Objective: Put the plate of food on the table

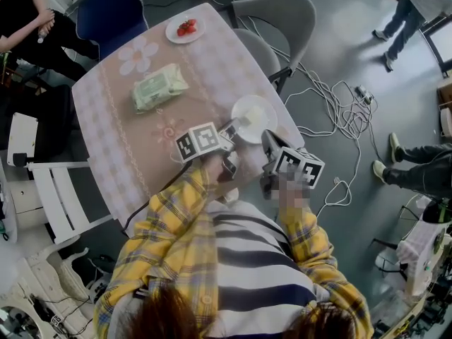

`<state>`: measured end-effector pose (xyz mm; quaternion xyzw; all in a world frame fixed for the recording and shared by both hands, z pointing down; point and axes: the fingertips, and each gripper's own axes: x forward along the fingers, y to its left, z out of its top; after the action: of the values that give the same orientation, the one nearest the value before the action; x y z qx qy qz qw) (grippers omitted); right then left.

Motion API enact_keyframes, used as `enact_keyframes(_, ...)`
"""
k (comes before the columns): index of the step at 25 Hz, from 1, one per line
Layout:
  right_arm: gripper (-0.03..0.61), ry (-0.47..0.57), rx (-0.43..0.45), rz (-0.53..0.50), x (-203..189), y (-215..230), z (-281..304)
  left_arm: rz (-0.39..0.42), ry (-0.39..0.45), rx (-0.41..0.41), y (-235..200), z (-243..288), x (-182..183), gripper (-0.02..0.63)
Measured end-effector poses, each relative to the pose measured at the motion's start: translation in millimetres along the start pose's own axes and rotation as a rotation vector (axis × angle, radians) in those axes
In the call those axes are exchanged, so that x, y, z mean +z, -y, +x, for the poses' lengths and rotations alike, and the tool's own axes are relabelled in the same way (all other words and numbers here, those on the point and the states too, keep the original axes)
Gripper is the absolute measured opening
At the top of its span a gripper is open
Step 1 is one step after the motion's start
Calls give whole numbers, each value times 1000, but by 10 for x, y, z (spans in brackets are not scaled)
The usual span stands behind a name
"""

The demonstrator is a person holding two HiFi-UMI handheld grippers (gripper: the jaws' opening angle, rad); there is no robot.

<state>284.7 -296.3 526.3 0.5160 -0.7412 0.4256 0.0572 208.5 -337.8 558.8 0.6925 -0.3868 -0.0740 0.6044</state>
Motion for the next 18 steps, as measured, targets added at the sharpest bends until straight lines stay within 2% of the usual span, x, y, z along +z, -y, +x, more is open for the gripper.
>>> enact_keyframes(4, -3, -6, 8, -3, 12, -11, 22, 16, -94, -2, -29, 1, -27, 11)
enact_keyframes(6, -3, -9, 10, -1, 15, 2, 31, 60, -144, 6, -47, -17, -52, 49)
enact_keyframes(7, -3, -14, 7, 1, 8, 17, 34, 93, -160, 12, -55, -31, -56, 49)
enact_keyframes(10, -3, -23, 4, 6, -4, 54, 53, 219, -215, 40, -88, -62, -76, 46)
enact_keyframes(14, -3, -36, 2, 4, -27, 92, 74, 465, -314, 113, -142, -103, -132, 72)
enact_keyframes(18, -3, -56, -5, 10, -95, 121, 95, 676, -331, 191, -189, -132, -125, 97)
